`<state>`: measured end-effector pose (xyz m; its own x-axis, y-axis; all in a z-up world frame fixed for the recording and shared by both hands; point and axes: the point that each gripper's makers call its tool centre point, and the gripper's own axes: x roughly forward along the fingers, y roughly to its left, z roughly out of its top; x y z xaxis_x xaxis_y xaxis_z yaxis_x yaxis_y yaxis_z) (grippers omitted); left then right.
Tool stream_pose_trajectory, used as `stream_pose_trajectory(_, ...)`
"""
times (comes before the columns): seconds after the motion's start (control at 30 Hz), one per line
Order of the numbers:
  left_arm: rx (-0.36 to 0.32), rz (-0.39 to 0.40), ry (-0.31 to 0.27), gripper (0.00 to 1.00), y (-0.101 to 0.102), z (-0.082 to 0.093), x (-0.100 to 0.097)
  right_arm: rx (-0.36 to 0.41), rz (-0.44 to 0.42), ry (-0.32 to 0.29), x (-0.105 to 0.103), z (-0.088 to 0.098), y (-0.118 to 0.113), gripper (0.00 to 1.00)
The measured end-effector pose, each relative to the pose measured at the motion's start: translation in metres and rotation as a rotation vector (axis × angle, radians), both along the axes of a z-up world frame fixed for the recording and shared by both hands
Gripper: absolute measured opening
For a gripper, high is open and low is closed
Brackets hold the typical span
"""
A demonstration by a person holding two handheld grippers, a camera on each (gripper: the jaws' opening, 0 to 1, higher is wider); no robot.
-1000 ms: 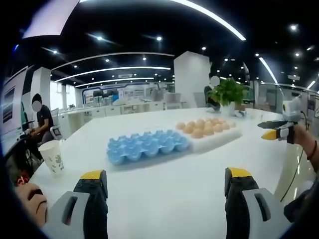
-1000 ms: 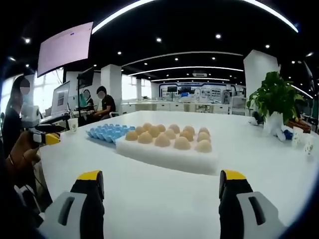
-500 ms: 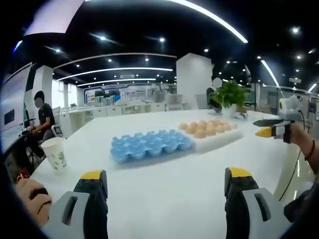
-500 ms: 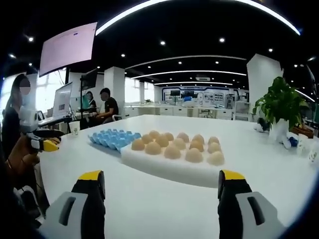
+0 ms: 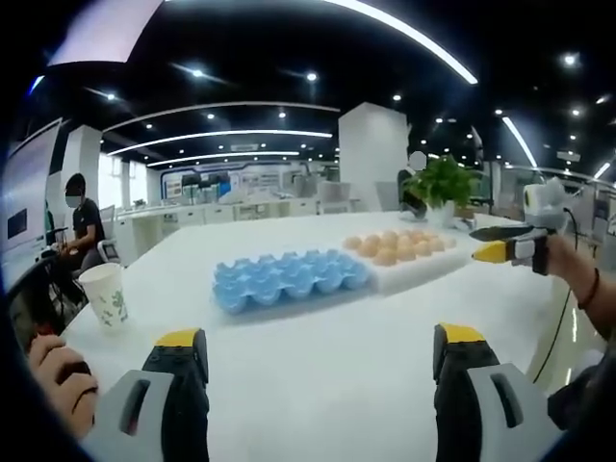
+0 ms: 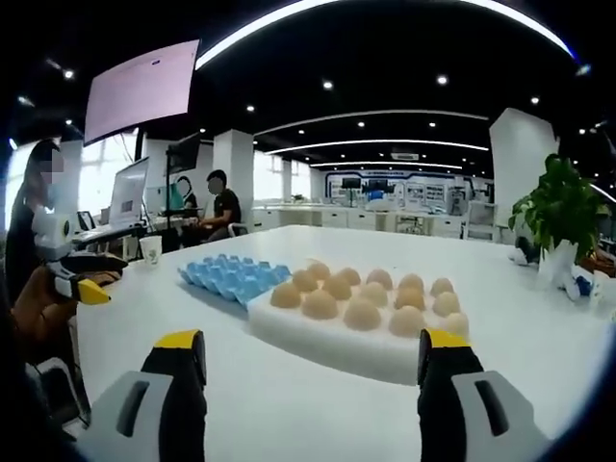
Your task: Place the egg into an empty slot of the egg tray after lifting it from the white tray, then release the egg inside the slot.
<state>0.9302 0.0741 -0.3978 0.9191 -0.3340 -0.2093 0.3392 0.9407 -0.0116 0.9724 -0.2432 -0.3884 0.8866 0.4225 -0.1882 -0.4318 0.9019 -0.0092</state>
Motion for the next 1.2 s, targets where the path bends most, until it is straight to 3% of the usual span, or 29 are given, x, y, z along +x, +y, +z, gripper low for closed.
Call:
stream_pose_trajectory(0.13,0.0,-0.008,0.007,0.99,0.001,-0.001,0.0,-0.009,0.046,-0.013,0.017,0.002,0.035,0.93)
stream_pose_trajectory(0.3,0.005,-0.01,0.005,0.99,0.002,-0.001,0.0,0.012,0.1,-0.029,0.026,0.01,0.062,0.9)
stream_pose_trajectory(0.73,-0.009,-0.025,0.013,0.99,0.001,-0.006,-0.002,0.051,0.147,-0.032,0.037,0.014,0.095,0.87)
stream_pose_trajectory(1.2,-0.005,-0.009,-0.001,0.98,0.009,0.0,0.001,0.068,0.151,-0.009,0.05,0.001,0.115,0.81)
